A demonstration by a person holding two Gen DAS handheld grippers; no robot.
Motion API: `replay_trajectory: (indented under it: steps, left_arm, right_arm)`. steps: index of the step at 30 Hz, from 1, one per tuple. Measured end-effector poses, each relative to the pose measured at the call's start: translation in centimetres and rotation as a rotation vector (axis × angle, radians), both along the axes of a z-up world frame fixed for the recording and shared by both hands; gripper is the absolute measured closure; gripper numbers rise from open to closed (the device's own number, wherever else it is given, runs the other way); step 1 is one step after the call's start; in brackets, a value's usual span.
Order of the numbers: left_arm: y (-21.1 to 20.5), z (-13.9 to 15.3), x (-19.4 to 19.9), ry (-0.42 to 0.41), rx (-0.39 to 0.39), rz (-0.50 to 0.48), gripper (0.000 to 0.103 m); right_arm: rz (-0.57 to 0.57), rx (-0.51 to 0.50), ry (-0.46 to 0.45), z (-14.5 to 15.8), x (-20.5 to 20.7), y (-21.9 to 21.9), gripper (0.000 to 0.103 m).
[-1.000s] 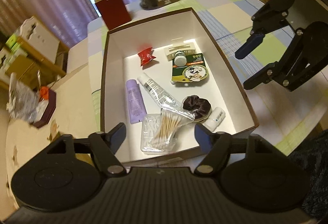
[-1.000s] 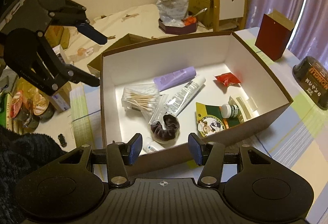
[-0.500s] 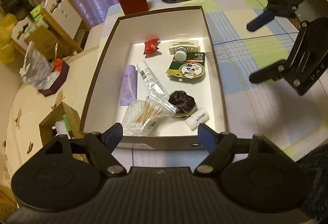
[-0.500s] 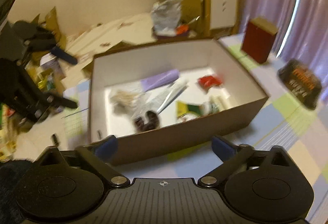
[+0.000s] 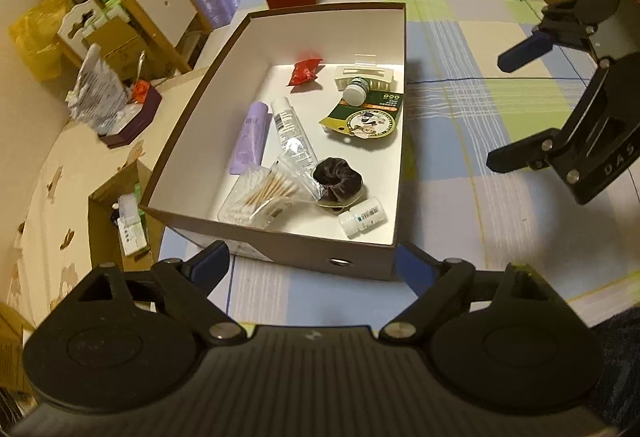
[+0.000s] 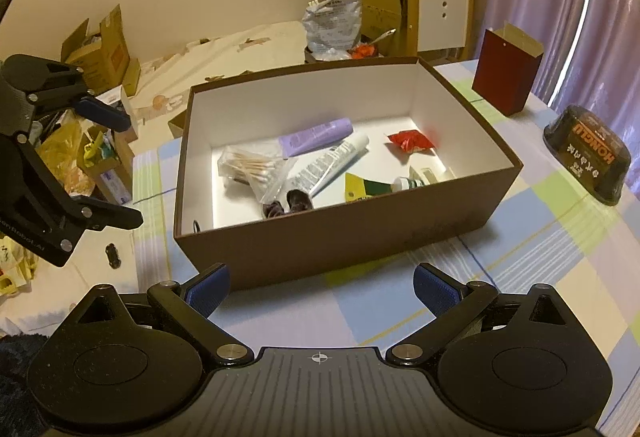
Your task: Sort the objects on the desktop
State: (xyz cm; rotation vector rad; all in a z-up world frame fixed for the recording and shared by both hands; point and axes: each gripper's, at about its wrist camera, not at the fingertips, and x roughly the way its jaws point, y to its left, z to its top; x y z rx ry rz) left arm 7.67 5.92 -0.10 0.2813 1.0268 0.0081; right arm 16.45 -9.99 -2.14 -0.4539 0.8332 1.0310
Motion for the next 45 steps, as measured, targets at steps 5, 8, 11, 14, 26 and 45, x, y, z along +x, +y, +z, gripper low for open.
replay_trajectory:
  steps: [5,8,11,14,26,45]
  left_arm:
    - [-0.6,0.0,-0.2,-0.011,0.013,0.073,0.013]
    - [-1.1,0.0,-0.4,-0.021,0.019,0.114,0.011]
    - [-1.6,0.0,-0.5,-0.027,0.024,0.148,0.01]
    - [-2.1,-0.2,-0.7,-0.029,0.011,0.182,0.01]
    - [-3.7,-0.7,-1.7,-0.047,-0.014,0.276,0.01]
    - [-6.0,0.8,-3.7,-0.169,-0.066,0.358,0.01]
  right_arm:
    - [-0.022,0.005,0.0,0.0,-0.2,-0.7,0.003]
    - [-0.046,0.004,-0.001,-0.1,-0.3,-1.1,0.003]
    - [-0.066,0.006,0.0,-0.1,-0.5,-1.5,0.003]
    - [-0.079,0.002,-0.005,-0.2,-0.7,-1.8,0.003]
    - [-0.116,0.005,0.008,-0.3,-1.3,-2.9,0.003]
    - [-0.134,0.029,-0.016,0.8,-1.9,-4.2,0.003]
